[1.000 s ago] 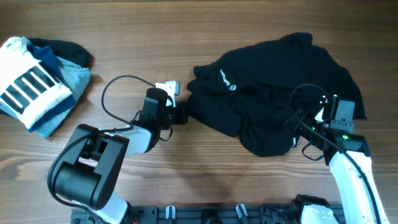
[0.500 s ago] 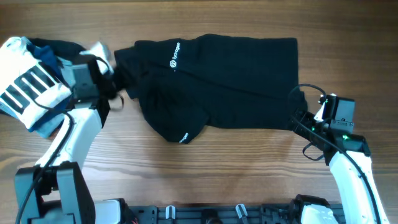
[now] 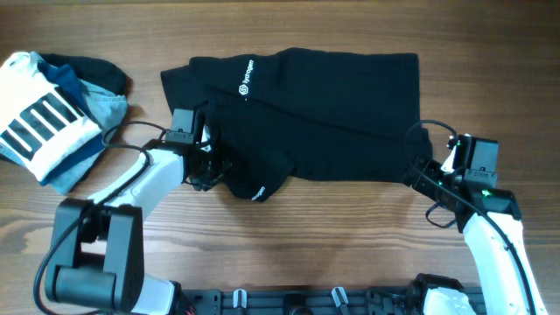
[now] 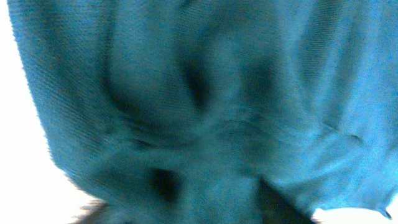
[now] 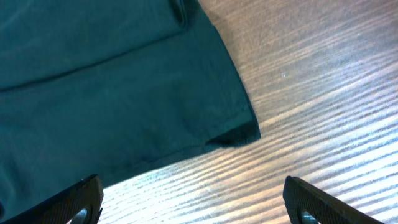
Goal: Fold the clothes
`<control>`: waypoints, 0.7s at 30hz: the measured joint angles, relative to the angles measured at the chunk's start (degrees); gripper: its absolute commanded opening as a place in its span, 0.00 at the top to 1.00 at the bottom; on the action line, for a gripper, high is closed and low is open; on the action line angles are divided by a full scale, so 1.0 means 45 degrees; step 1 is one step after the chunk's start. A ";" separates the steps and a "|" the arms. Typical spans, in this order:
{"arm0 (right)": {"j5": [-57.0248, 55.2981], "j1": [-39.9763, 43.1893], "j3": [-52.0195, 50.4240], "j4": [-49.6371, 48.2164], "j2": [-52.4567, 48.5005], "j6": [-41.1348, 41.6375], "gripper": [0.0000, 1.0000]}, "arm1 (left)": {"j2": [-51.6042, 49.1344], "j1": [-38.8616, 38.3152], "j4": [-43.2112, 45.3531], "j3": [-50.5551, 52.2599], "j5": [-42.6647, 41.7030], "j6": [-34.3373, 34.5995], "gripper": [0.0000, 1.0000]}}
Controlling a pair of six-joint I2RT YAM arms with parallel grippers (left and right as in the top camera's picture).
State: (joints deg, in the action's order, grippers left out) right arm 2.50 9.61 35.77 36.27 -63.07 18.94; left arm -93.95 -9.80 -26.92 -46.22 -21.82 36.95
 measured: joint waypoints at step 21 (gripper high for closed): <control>0.1404 0.0049 0.0544 0.0923 -0.4639 0.2501 0.09 | -0.0345 0.4041 -0.3453 0.0010 0.0602 -0.0869 0.96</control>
State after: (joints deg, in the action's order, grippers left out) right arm 8.82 9.82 38.22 40.42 -83.94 30.20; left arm -95.50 8.38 -42.46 -46.17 -19.11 33.04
